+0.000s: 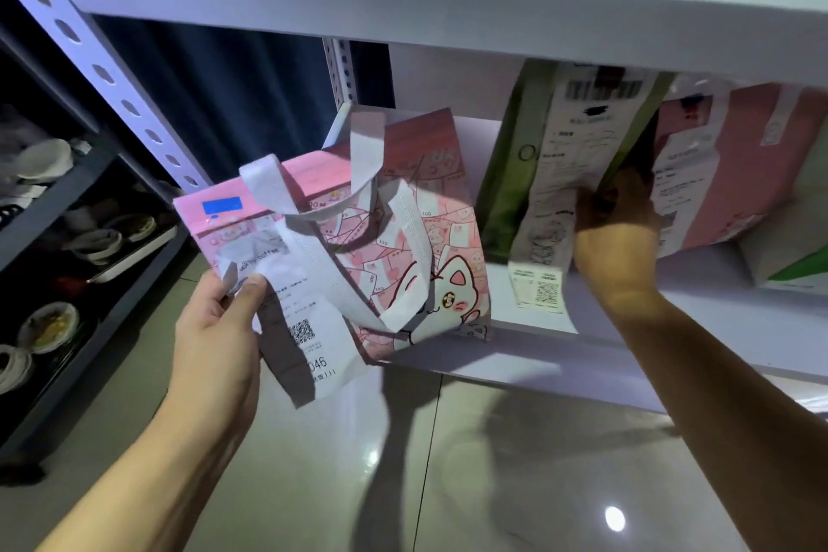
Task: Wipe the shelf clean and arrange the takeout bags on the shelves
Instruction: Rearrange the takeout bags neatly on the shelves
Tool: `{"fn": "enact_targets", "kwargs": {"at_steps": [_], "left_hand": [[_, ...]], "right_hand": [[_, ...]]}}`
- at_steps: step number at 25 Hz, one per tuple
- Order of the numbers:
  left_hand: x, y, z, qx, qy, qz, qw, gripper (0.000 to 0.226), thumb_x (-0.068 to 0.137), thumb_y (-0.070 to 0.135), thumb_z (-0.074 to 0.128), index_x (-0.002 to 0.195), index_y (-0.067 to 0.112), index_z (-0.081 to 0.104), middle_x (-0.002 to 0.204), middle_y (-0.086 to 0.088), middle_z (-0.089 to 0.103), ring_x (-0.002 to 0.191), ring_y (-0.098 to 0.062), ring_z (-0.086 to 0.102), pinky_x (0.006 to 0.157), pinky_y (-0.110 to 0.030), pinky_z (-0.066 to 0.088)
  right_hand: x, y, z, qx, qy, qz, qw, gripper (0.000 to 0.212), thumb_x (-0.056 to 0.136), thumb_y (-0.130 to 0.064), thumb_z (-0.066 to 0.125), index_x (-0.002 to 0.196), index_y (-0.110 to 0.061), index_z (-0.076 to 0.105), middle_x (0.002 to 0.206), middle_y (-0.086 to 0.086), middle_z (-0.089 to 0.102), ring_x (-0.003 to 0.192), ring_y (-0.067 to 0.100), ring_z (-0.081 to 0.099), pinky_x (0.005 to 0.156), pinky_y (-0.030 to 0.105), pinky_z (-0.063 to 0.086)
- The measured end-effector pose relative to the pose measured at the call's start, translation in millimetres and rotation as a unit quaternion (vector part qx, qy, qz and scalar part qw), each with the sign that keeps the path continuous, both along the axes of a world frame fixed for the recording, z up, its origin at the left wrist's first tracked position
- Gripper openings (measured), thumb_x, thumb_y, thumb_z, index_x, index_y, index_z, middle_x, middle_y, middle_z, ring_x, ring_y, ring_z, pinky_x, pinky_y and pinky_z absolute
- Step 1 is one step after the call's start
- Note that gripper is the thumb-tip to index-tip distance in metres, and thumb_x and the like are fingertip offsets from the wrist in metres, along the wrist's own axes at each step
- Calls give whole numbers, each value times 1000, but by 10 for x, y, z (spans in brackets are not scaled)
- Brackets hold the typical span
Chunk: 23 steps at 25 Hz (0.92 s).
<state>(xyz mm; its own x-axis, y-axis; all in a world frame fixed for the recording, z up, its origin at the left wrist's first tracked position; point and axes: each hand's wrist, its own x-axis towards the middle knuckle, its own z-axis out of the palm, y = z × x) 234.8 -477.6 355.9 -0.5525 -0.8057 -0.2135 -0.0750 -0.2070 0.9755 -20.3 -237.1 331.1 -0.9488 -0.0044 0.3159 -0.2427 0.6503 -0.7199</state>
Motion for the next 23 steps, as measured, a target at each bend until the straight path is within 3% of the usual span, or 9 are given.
{"fn": "enact_targets", "kwargs": {"at_steps": [2,5,8,12,14,16,20,23], "left_hand": [[-125,-11,17,6,-10,7,1000,21,99,12,51,105,22,68,107,5,75,111,-25,67,102,-49,49],[-349,-4,29,20,0,15,1000,18,98,8,51,106,16,64,109,-5,73,112,-29,67,105,-53,46],[-564,35,8,9,-1,-11,1000,14,95,11,54,97,20,64,103,-7,74,108,-33,69,95,-49,53],[-842,-72,-28,-32,-22,-48,998,9,85,11,54,92,12,60,88,-5,68,85,-23,67,80,-42,52],[-1046,-168,19,-33,-47,-31,998,7,74,14,52,76,20,55,78,-2,61,78,-23,57,73,-45,50],[-1250,-249,51,-40,-86,1,995,5,69,20,46,74,21,48,79,-5,55,78,-24,50,75,-49,51],[-1545,-359,-21,-22,-74,0,997,8,92,16,45,91,16,54,100,-11,58,90,-26,51,84,-40,47],[-1770,-450,5,-62,-42,-6,997,15,95,5,45,94,16,55,88,-8,60,83,-24,53,76,-37,45]], "right_hand": [[36,145,3,-14,-21,5,1000,26,102,-15,53,127,-9,54,120,14,67,97,28,66,84,22,47],[96,310,35,-45,-52,23,997,34,103,-15,51,137,-18,50,134,9,63,114,24,62,102,29,40],[145,429,33,-17,-64,5,998,28,102,-18,51,131,-16,51,126,13,67,109,34,66,96,32,45],[217,478,42,2,-63,-14,998,25,100,-18,54,124,-11,53,116,19,70,102,40,68,96,44,51],[240,455,56,-1,-66,-20,998,26,100,-19,55,124,-11,54,114,18,71,101,39,68,96,42,51],[258,428,56,-10,-71,-27,997,28,100,-19,56,126,-12,55,110,17,72,98,36,69,94,37,50],[281,327,59,-42,-80,-42,995,24,100,-20,56,124,-17,56,102,-2,67,84,16,60,95,24,40],[289,227,23,-53,-80,-68,993,19,101,-19,54,119,-15,57,103,2,67,86,19,59,95,29,47]]}}
